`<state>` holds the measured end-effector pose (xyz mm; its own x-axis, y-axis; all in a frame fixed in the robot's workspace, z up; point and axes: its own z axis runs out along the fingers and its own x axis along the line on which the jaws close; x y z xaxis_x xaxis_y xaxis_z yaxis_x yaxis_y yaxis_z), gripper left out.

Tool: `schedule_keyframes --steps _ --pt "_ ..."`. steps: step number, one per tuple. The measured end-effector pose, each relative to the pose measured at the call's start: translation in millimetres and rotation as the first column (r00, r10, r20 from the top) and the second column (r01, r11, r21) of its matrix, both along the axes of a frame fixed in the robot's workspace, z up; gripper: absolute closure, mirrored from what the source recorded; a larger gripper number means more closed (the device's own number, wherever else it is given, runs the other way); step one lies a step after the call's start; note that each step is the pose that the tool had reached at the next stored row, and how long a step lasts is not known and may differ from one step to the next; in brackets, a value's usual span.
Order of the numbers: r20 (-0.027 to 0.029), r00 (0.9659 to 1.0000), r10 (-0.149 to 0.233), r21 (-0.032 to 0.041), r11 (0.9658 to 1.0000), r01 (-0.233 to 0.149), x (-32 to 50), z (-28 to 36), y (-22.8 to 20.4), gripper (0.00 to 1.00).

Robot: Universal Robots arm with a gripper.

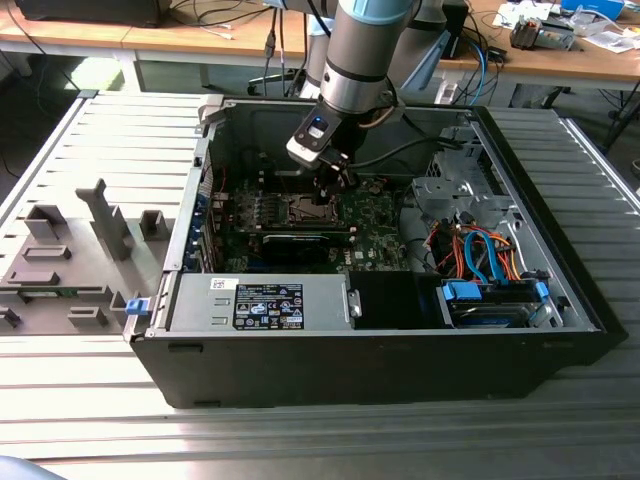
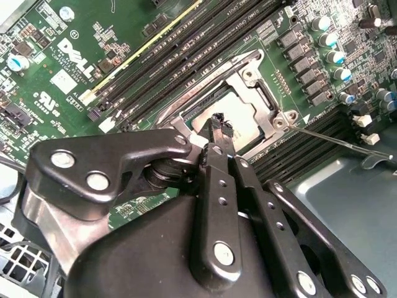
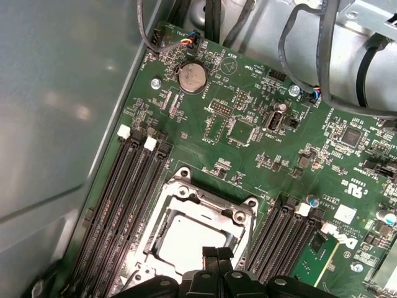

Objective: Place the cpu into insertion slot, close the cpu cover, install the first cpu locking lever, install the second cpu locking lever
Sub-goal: 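Install the first cpu locking lever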

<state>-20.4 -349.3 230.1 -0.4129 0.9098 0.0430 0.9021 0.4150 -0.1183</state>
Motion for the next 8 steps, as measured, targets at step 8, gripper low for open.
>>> schedule_keyframes --steps 8 --pt "0.0 0.9997 0.026 0.0 0.9997 -0.026 0.0 0.0 0.0 0.89"
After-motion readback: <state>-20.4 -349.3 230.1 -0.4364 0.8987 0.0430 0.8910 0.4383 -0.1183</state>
